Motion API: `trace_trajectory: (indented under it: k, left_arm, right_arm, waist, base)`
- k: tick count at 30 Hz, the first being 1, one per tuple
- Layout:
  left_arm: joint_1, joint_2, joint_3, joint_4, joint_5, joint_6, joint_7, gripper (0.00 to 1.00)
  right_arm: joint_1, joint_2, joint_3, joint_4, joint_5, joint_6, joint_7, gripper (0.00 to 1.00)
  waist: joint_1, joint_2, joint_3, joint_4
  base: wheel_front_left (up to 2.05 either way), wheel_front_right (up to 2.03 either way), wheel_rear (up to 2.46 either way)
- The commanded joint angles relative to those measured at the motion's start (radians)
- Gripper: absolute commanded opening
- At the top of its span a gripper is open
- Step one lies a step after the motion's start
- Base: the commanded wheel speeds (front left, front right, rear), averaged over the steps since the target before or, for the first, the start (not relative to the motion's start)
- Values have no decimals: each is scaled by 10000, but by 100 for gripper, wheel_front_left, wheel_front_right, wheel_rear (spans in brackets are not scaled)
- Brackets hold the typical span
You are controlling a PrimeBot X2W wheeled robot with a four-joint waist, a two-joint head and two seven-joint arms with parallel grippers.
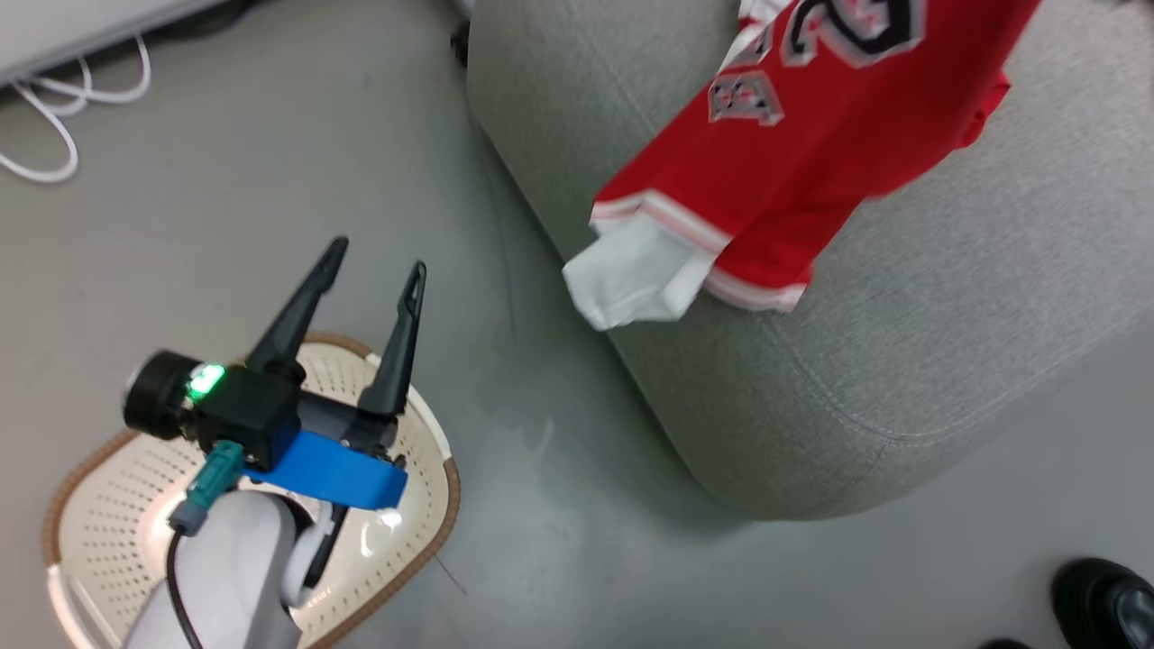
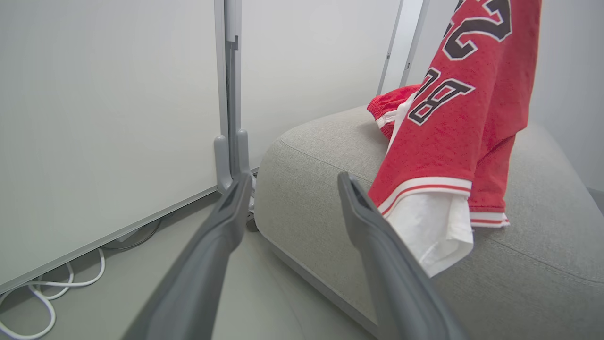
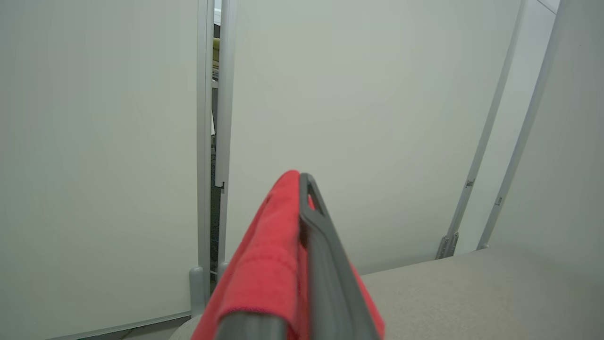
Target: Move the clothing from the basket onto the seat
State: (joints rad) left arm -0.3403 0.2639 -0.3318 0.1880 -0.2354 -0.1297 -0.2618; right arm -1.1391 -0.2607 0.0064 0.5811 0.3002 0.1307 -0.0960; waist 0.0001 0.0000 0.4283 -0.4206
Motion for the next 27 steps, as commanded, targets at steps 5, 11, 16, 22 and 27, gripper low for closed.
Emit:
trace_trajectory:
  k: [5,11,16,22,27]
  left_arm:
    - [-741,557,82,-608,238,-7,-44,100]
    - [-1334,1032,-8,-1122,419,-7,20,100]
    - [-1702,1263,-148,-1577,523,-7,236,100]
    - [-1912,1379,-301,-1994,546,-7,479,100]
    - [-1993,1395,-436,-2023,557,-5,514,100]
  right_arm:
    - [-1190,-853,-1511,-1091,-565,1,431,0]
    - [-1862,-1492,-2839,-1536,-927,1,906,0]
    - [-1286,-1197,-3380,-1199,-1045,1,814,0]
    - [-575,-655,-3565,-175,-1268,1,294,0]
    - [-255,-469,-3604,974,-1531,1,-159,0]
  waist:
    - [-1,0,1914,133]
    - [-1,0,3003,290]
    - [-1,0,3710,407]
    - [-1,0,4216,516]
    - [-1,0,4318,691]
  base:
    - [0,0,0]
    - [0,0,0]
    - [0,0,0]
    - [0,0,0]
    - [0,0,0]
